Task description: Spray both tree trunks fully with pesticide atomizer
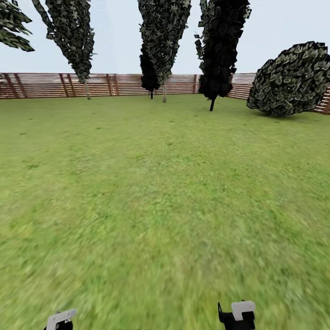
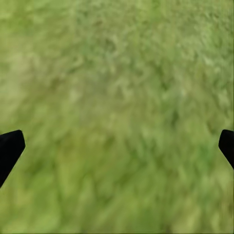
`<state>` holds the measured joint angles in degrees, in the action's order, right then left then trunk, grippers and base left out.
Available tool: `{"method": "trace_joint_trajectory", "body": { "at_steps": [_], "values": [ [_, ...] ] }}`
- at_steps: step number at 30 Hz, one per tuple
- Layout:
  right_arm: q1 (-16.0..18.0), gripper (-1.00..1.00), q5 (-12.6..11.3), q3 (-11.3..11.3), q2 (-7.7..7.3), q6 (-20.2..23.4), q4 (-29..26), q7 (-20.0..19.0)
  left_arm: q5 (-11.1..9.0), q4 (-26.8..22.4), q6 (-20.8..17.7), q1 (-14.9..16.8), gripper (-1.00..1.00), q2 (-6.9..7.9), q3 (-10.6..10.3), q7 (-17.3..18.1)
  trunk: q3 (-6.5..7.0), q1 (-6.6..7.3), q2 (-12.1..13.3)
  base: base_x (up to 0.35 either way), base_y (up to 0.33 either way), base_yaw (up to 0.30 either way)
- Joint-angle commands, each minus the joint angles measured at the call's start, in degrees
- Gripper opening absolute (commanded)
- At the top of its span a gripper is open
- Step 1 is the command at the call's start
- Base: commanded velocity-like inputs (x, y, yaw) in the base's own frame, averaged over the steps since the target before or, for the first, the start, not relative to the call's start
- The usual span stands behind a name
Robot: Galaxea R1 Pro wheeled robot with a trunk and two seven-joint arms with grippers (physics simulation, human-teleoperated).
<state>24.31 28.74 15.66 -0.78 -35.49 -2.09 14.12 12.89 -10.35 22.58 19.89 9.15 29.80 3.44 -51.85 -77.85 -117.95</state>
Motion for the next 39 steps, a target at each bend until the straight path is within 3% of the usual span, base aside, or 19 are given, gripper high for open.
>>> {"method": "trace_joint_trajectory", "body": {
  "at_steps": [1,15,29,39],
  "values": [
    [0.0,1.0,0.6,0.3,-0.01,-0.1,0.1,0.4,0.4,0.1,0.2,0.1,-1.0,-0.01,0.5,0.3,-0.05,0.01,0.0,0.0,0.0,0.281],
    [0.0,1.0,0.6,0.2,-0.02,-0.1,0.1,0.4,0.3,0.1,0.2,0.1,-1.0,-0.01,0.5,0.2,-0.05,0.01,0.0,0.21,0.14,0.281],
    [0.0,1.0,0.6,0.2,-0.01,-0.2,0.1,0.4,0.4,0.1,0.1,0.1,-1.0,-0.01,0.5,0.2,-0.05,0.01,0.0,0.025,0.005,0.281],
    [0.0,1.0,0.6,0.2,-0.01,-0.2,0.1,0.4,0.4,0.1,0.0,0.1,-1.0,-0.01,0.5,0.2,-0.05,0.01,0.0,0.311,0.019,0.281]
  ]
}}
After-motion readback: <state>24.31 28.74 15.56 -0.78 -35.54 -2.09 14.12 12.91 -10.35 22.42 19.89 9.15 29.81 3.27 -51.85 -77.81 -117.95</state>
